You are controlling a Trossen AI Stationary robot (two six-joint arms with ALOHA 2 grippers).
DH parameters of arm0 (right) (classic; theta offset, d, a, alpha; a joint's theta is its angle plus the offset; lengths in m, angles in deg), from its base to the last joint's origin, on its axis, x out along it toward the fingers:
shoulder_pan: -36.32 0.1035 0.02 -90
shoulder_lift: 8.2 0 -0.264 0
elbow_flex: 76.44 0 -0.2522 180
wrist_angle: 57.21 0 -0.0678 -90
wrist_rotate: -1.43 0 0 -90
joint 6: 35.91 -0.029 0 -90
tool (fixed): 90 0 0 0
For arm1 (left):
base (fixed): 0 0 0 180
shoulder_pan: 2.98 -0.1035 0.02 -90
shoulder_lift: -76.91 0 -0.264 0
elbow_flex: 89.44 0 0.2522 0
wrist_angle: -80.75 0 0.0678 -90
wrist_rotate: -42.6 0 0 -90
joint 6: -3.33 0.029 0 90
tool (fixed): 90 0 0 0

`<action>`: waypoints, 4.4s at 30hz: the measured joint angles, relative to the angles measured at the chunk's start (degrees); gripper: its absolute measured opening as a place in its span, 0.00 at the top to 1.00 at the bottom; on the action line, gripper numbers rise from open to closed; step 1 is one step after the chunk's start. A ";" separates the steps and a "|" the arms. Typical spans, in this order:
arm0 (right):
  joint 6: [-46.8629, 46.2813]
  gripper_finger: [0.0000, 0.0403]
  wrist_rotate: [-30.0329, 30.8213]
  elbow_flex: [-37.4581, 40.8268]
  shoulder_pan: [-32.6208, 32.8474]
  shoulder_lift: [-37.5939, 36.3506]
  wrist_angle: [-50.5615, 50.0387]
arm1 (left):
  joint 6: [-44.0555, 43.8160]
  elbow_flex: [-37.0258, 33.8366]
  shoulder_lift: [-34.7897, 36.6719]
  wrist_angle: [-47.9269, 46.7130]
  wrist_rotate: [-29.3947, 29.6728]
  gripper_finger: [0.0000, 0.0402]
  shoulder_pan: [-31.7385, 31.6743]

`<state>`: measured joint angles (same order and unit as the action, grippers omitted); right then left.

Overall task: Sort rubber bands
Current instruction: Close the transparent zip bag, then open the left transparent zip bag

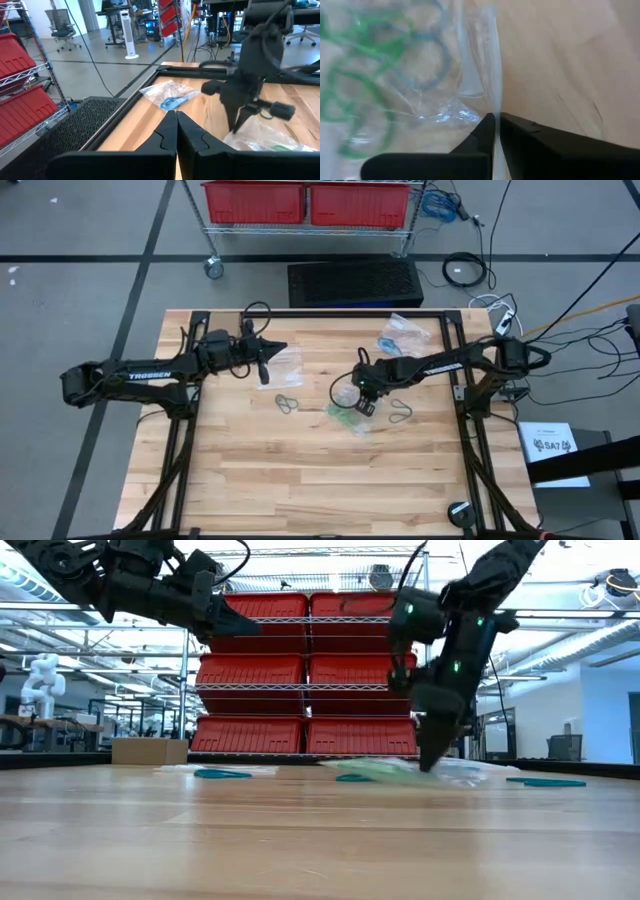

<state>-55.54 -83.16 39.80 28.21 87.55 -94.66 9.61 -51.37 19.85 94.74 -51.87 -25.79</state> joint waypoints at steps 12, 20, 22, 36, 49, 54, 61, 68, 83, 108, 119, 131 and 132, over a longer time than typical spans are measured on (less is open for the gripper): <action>7.88 1.00 3.69 -2.16 -3.74 -10.25 -1.60 | -0.07 0.00 0.00 0.30 0.00 1.00 0.00; 32.75 1.00 5.11 -10.98 -14.00 -5.44 -0.60 | 0.04 0.00 0.00 0.18 0.02 1.00 0.01; 37.70 1.00 5.15 -12.98 -16.96 -3.42 -0.07 | 0.04 0.00 0.00 0.03 0.02 1.00 0.00; 61.01 0.91 3.77 -22.64 -24.02 10.46 0.96 | 0.52 0.00 0.00 -0.36 0.69 0.99 -0.07; 39.24 0.52 -10.19 -34.58 -15.09 9.86 -8.11 | 3.35 0.00 6.61 -9.37 7.75 0.96 -0.07; 34.07 0.51 -4.52 -34.58 -4.12 13.29 0.69 | 3.26 -0.02 16.05 -15.24 8.12 0.99 -0.07; 34.71 0.54 9.54 -35.40 3.03 20.68 10.50 | 3.05 -1.18 25.48 -21.40 7.94 0.99 -0.05; 32.38 0.57 9.47 -43.03 1.91 30.65 8.36 | 1.66 -1.18 28.06 -24.54 7.77 0.99 -0.04; 29.63 0.58 2.48 -51.42 1.41 38.83 3.82 | 1.66 -1.18 27.96 -25.30 7.74 1.00 -0.04; 32.29 1.00 6.61 -71.13 4.16 39.86 -20.99 | 0.52 -1.19 27.94 -23.85 7.74 1.00 -0.07; 27.21 1.00 1.98 -79.58 4.25 30.62 -44.61 | 3.68 -7.26 27.93 -9.57 3.48 1.00 -0.15; 21.15 1.00 8.45 -79.60 7.66 16.93 -48.33 | 2.73 -12.17 26.21 5.35 -11.43 0.95 0.14; 21.12 1.00 8.49 -79.60 8.17 16.42 -47.96 | 1.65 -12.17 25.71 5.98 -11.94 0.93 0.29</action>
<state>-34.43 -74.68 -39.80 36.37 103.97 -142.62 11.26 -63.54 45.56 100.72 -63.80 -25.50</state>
